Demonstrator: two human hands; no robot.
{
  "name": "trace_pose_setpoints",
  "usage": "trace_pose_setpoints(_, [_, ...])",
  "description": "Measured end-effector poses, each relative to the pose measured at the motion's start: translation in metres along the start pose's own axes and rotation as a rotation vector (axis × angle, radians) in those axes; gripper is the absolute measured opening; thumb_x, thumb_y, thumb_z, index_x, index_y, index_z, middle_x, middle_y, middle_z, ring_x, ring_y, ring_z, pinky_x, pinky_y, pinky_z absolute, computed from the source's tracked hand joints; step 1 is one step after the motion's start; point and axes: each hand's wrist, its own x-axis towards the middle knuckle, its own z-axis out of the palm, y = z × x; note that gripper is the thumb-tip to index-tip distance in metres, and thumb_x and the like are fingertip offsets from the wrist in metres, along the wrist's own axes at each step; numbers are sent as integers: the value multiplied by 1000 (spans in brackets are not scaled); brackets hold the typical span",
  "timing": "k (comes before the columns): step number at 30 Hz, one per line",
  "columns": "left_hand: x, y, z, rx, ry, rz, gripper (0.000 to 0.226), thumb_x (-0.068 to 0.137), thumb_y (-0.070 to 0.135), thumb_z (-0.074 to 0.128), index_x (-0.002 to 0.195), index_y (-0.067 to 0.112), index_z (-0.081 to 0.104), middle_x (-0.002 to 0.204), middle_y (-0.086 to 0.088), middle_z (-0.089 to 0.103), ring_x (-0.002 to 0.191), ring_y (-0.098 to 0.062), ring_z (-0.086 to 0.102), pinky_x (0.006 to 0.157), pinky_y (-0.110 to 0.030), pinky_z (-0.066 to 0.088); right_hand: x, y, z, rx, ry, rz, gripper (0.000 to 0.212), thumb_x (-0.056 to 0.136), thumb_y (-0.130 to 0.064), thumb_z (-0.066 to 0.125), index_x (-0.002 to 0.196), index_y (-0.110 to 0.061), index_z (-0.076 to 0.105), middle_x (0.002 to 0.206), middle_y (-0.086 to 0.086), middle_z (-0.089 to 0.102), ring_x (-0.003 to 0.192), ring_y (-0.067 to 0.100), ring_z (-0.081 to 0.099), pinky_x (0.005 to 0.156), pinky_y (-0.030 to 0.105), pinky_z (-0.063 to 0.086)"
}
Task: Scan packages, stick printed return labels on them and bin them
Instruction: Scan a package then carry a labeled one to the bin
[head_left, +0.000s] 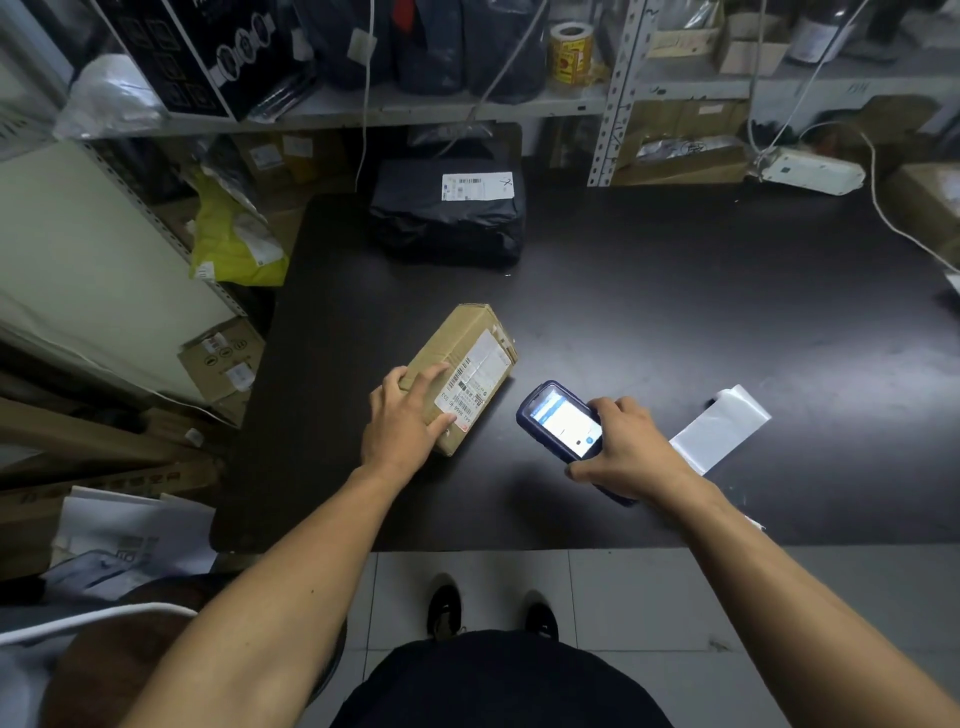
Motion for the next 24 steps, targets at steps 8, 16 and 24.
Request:
trace_pose_setpoints(8, [-7,3,15,-381,9,-263,69,86,43,72,143,40,33,135,-6,51,117,-29,55,88,-33,43,17,3,43,265,151,296,71,70,-39,80,126,-9,48,120,10,46,113,31,51,90,36,49])
trace_pose_setpoints(16, [-23,2,29,-349,-48,-336,71,86,53,68,143,39,28,137,-3,56,118,-29,57,95,-44,50,29,-11,73,258,165,392,72,77,-43,75,127,-2,45,127,17,46,117,36,48,95,40,43])
trace_pose_setpoints(24, [-33,4,35,-301,-70,-337,73,86,56,66,143,39,24,134,-6,51,114,-31,57,86,-40,49,37,-23,88,215,197,397,77,78,-48,76,131,-3,41,130,16,44,122,32,43,97,41,43])
